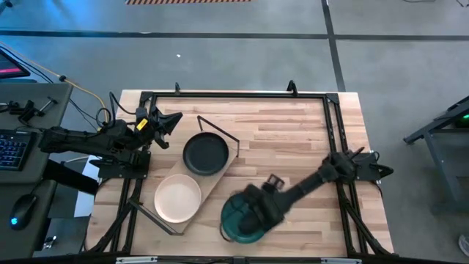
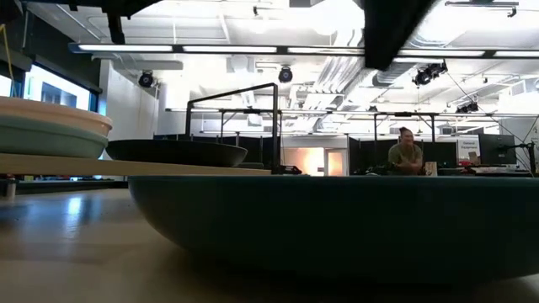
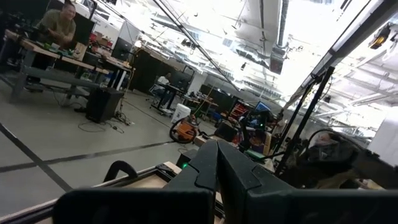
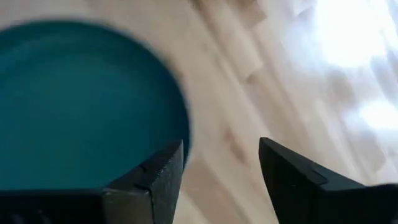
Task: Place and stack plates onto a shelf
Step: Stack the green plate on the black plate on the shelf
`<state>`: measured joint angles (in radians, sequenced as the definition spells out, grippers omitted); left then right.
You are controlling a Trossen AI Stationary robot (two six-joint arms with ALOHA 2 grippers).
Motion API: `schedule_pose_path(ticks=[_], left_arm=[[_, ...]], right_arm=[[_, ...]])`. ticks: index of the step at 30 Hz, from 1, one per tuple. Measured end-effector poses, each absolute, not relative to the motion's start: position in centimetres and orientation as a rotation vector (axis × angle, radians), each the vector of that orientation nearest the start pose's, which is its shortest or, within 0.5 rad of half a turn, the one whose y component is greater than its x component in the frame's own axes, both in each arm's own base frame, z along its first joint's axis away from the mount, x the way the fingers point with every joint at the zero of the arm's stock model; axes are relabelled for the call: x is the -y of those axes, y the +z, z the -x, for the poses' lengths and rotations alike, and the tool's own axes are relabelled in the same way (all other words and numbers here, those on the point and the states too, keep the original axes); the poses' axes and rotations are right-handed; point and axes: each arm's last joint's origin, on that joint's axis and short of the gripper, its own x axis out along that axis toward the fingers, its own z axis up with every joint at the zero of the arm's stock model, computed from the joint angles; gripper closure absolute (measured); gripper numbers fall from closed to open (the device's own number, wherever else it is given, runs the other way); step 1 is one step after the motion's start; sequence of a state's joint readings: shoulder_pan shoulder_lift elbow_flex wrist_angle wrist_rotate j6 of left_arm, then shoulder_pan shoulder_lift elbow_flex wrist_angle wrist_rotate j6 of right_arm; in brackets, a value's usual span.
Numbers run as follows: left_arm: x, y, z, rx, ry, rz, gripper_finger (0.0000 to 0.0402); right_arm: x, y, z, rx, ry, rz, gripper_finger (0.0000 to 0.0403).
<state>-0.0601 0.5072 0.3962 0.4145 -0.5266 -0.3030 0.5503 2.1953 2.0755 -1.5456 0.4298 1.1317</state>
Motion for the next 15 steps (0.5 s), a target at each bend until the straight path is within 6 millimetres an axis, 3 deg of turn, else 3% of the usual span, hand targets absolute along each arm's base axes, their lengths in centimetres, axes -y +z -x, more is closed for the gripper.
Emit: schedule_pose_path(ticks=[4,8,15], left_arm=[[-0.7,29.2,-12.8,0.366,0.412,0.402,0.0402],[-0.6,29.2,-12.9,0.368,0.386,0.418,0.0401],[-0.6,29.2,-12.9,0.373,0.382,0.443,0.0402]], right_arm=[[-22.1,24.1,-33.8,-1.327,-0.651,-0.129,0.0222],[-20.7,23.0,-30.5,-1.312,-0.611,-0.18,0.023],[-16.8,23.7,-24.2,-0.944,-0.306,-0.56,0.0231]])
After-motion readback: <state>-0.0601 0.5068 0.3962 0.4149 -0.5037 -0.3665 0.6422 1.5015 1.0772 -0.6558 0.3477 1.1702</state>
